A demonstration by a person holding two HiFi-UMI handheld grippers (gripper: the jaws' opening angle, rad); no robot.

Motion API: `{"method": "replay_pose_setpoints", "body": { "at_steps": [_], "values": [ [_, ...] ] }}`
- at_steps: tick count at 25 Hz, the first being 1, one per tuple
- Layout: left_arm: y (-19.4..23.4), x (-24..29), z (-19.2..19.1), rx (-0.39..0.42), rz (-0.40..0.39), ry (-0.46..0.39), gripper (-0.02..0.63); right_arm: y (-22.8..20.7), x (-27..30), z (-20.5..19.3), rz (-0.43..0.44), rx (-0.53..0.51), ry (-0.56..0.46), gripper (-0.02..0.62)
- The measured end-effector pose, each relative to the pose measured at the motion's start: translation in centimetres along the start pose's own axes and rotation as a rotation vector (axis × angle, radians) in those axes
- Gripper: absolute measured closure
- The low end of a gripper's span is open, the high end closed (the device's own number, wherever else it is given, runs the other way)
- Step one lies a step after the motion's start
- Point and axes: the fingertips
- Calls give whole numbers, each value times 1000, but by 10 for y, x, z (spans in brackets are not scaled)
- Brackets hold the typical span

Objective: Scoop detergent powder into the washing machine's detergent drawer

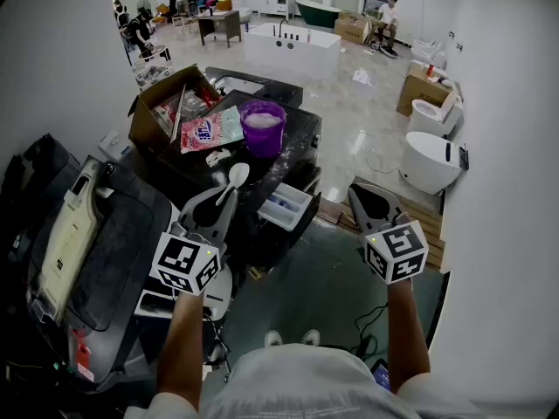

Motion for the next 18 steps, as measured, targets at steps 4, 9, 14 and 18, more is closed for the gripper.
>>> {"method": "replay_pose_setpoints", "body": {
  "at_steps": [4, 9, 14, 18],
  "values": [
    [0, 13, 0, -36, 39, -31, 591, -15, 1, -5, 8, -8, -1, 592],
    [-17, 27, 0, -63, 17, -19, 591, -32, 1, -10, 26, -14, -28, 592],
    [-21, 35, 0, -66, 73, -21, 591, -46, 2, -13, 66, -11, -60, 591],
    [-21, 42, -9, -83, 91, 1, 591, -55, 7, -19, 108, 22, -76, 592]
  ]
}}
Point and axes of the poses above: the fingertips, and each gripper's own axes: x forward along the fingers, y to its left, z out of its top, and after that the axes turned 4 degrees about -x, right-handed
